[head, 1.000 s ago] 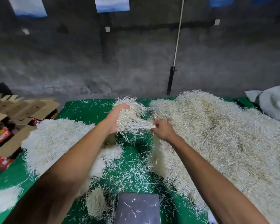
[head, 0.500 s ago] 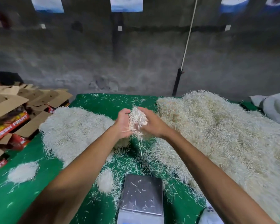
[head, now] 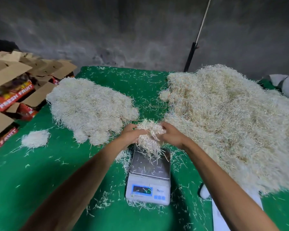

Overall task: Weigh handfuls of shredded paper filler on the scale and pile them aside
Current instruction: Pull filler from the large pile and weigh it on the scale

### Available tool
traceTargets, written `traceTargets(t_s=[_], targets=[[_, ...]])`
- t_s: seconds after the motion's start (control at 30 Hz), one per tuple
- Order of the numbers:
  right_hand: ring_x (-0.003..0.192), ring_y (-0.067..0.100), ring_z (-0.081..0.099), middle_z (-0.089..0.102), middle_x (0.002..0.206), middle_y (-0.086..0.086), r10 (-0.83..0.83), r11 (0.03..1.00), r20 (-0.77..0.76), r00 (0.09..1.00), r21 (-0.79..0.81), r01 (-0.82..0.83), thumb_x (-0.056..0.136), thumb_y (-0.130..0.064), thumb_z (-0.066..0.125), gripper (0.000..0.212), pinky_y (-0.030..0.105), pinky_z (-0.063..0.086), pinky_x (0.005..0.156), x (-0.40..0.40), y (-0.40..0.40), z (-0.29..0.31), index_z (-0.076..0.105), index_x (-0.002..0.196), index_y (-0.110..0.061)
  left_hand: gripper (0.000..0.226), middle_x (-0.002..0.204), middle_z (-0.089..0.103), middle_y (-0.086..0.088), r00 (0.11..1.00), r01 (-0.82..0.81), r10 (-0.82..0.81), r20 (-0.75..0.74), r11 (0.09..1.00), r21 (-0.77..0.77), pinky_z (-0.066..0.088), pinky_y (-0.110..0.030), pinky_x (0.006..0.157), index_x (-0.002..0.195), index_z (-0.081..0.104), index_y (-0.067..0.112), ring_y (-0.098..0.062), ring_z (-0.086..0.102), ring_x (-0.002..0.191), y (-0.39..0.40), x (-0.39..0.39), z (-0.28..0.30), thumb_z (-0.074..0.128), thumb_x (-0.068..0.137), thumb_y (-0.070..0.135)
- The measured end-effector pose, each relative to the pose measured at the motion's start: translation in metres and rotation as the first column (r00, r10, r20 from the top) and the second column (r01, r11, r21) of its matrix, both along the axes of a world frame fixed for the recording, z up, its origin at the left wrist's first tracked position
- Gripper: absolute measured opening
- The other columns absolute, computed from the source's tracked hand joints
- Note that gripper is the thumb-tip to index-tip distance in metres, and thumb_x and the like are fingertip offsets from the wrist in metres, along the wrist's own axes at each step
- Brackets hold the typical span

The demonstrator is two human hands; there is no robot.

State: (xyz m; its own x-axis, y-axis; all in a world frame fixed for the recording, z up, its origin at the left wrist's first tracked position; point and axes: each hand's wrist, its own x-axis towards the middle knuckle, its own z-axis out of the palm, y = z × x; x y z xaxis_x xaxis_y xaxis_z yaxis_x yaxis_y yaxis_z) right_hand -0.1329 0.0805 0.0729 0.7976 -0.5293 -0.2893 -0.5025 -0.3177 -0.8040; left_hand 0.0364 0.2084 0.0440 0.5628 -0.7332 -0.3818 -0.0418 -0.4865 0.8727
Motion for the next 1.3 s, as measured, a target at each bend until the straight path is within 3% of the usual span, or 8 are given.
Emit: traceTargets(t_s=[0.13, 0.33, 0.5, 0.67, 0.8, 0.93, 1.07, 1.3], targets=[[0.124, 0.022, 0.059, 0.047, 0.154, 0.012, -0.115, 0.993, -0.022, 0.993, -0.010, 0.114, 0.096, -0.026, 0.070, 0.060, 0.036, 0.049, 0.105, -0.027, 0.011, -0.038, 0.046, 0.148, -0.012, 0.039, 0.112, 0.059, -0.004, 0.998, -0.042, 0.046, -0.048, 0.994, 0.096, 0.044, -0.049, 0.111, 0.109, 0.059, 0.019, -0.020, 0.058, 0.105, 0.018, -0.010, -0.040, 0.077, 0.085, 0.043], [0.105, 0.006, 0.062, 0.063, 0.122, -0.009, -0.178, 0.978, -0.028, 0.984, 0.105, 0.180, 0.094, -0.046, 0.069, 0.053, 0.047, 0.042, 0.113, -0.059, 0.021, -0.076, 0.057, 0.139, -0.020, 0.029, 0.105, 0.065, 0.001, 0.998, -0.040, 0.034, 0.046, 0.990, 0.133, 0.046, -0.043, 0.105, 0.096, 0.063, 0.022, -0.030, 0.061, 0.115, 0.041, -0.020, -0.068, 0.074, 0.087, 0.047], [0.125, 0.016, 0.057, 0.057, 0.145, 0.001, -0.458, 0.858, 0.120, 0.881, 0.319, 0.403, 0.094, -0.055, 0.047, 0.051, 0.053, 0.039, 0.116, -0.092, 0.027, -0.101, 0.060, 0.136, -0.028, 0.075, 0.134, 0.062, 0.003, 1.000, -0.001, 0.002, -0.030, 1.000, 0.023, 0.048, -0.045, 0.106, 0.139, 0.056, 0.019, -0.022, 0.060, 0.121, 0.065, -0.021, -0.079, 0.069, 0.083, 0.067], [0.121, 0.025, 0.056, 0.052, 0.149, 0.016, -0.316, 0.949, -0.104, 0.943, -0.017, 0.316, 0.109, -0.020, 0.045, 0.040, 0.042, 0.045, 0.111, -0.121, 0.053, -0.157, 0.048, 0.148, -0.011, 0.036, 0.120, 0.068, -0.014, 0.992, -0.126, 0.125, -0.030, 0.992, -0.028, 0.057, -0.035, 0.089, 0.136, 0.058, 0.007, -0.019, 0.066, 0.096, 0.101, -0.028, -0.115, 0.049, 0.106, 0.026], [0.156, 0.029, 0.017, 0.020, 0.169, 0.011, -0.211, 0.954, -0.201, 0.957, -0.255, 0.157, 0.104, -0.008, 0.049, 0.053, 0.046, 0.017, 0.128, -0.127, 0.083, -0.193, 0.038, 0.155, -0.004, 0.034, 0.117, 0.069, -0.022, 0.992, -0.114, 0.107, 0.067, 0.988, 0.108, 0.058, -0.040, 0.087, 0.128, 0.064, -0.001, -0.036, 0.068, 0.100, 0.132, -0.044, -0.149, 0.053, 0.104, 0.021], [0.157, 0.032, 0.015, 0.023, 0.168, 0.011, -0.254, 0.914, -0.118, 0.960, -0.354, 0.198, 0.103, -0.007, 0.048, 0.055, 0.049, 0.016, 0.127, -0.130, 0.111, -0.206, 0.038, 0.157, -0.011, 0.037, 0.111, 0.069, -0.023, 0.971, -0.240, 0.237, 0.041, 0.966, 0.095, 0.055, -0.048, 0.093, 0.121, 0.064, -0.004, -0.039, 0.065, 0.105, 0.145, -0.056, -0.161, 0.059, 0.099, 0.024], [0.157, 0.028, 0.013, 0.023, 0.168, 0.008, -0.274, 0.903, -0.078, 0.959, -0.364, 0.228, 0.104, -0.007, 0.046, 0.056, 0.048, 0.013, 0.128, -0.134, 0.118, -0.211, 0.036, 0.158, -0.014, 0.030, 0.121, 0.071, -0.005, 0.972, -0.222, 0.219, 0.084, 0.975, 0.031, 0.052, -0.021, 0.087, 0.125, 0.068, 0.009, -0.011, 0.066, 0.101, 0.150, -0.065, -0.162, 0.056, 0.102, 0.025], [0.158, 0.024, 0.011, 0.023, 0.168, 0.003, -0.288, 0.906, -0.053, 0.956, -0.340, 0.253, 0.104, -0.006, 0.046, 0.055, 0.048, 0.010, 0.129, -0.135, 0.117, -0.212, 0.039, 0.157, -0.018, 0.028, 0.119, 0.072, -0.003, 0.968, -0.225, 0.222, 0.115, 0.974, 0.016, 0.044, -0.012, 0.083, 0.122, 0.070, 0.008, -0.012, 0.066, 0.107, 0.150, -0.066, -0.167, 0.051, 0.103, 0.017]])
